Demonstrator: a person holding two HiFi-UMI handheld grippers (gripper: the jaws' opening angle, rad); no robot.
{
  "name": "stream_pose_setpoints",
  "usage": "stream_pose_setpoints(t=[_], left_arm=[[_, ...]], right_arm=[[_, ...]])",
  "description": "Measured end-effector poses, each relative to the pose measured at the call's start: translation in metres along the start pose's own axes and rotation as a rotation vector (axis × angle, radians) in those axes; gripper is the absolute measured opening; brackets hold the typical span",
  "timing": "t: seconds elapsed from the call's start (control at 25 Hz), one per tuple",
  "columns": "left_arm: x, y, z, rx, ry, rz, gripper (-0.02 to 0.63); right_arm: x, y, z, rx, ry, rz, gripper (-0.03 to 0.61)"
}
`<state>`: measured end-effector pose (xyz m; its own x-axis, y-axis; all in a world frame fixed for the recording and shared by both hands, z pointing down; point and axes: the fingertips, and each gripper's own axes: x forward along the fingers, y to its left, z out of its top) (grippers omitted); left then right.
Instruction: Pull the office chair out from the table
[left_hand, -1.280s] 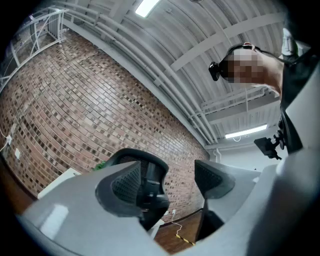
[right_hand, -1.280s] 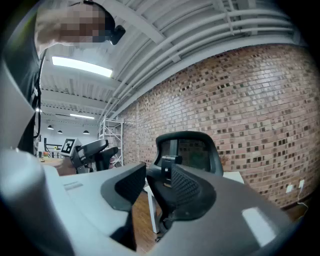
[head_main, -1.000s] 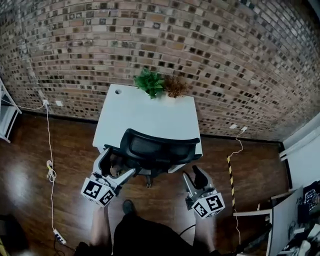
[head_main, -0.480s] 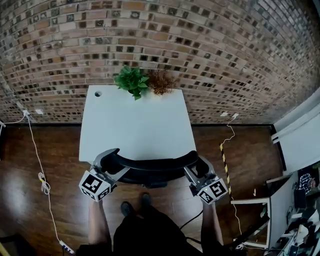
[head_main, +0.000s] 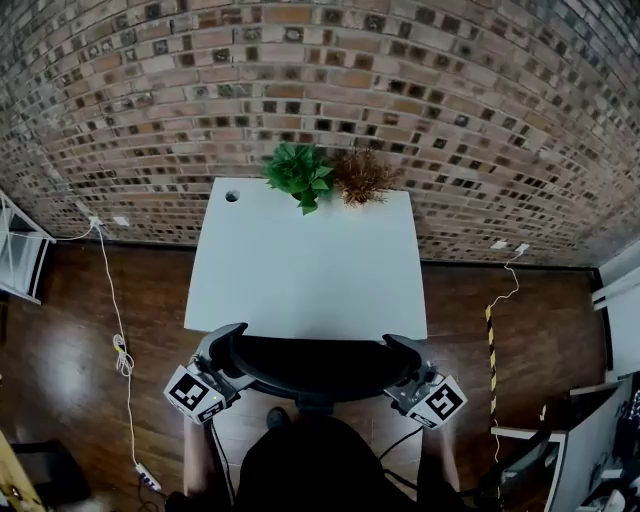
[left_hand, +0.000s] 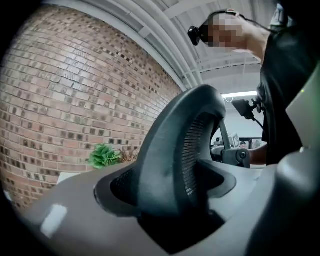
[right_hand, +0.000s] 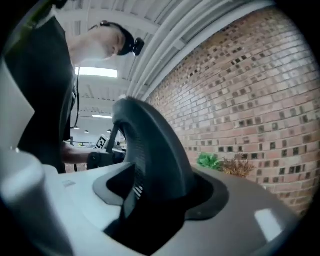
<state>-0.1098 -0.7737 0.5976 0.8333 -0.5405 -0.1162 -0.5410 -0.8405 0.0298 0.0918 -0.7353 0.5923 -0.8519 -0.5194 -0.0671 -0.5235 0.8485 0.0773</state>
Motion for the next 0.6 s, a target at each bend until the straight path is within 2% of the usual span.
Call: stream_pose_setpoints(t=[0.12, 0.16, 0.24, 0.36, 0.6], left_arm=[[0.005, -0.002, -0.005, -0.046, 0.048, -0.091, 0.404], [0.013, -0.004, -0.008, -0.056, 0.066, -0.130, 0.397], [0.022, -0.008, -0.014, -0.074, 0.104, -0.188, 0.364], [0.014, -0.008, -0.021, -0.094, 0.153, -0.196, 0.356], [0.021, -0.006, -0.034, -0.091, 0.154, -0.190, 0.357]], right_arm=[[0.012, -0.003, -0.014, 0.173, 0.059, 0.126, 0.220], [0.010, -0.007, -0.014, 0.204, 0.075, 0.150, 0.212], [0.009, -0.015, -0.012, 0.193, 0.059, 0.196, 0.199], [0.014, -0.009, -0.014, 0.218, 0.038, 0.242, 0.184], [0.009, -0.012, -0.024, 0.263, 0.032, 0.285, 0.158]])
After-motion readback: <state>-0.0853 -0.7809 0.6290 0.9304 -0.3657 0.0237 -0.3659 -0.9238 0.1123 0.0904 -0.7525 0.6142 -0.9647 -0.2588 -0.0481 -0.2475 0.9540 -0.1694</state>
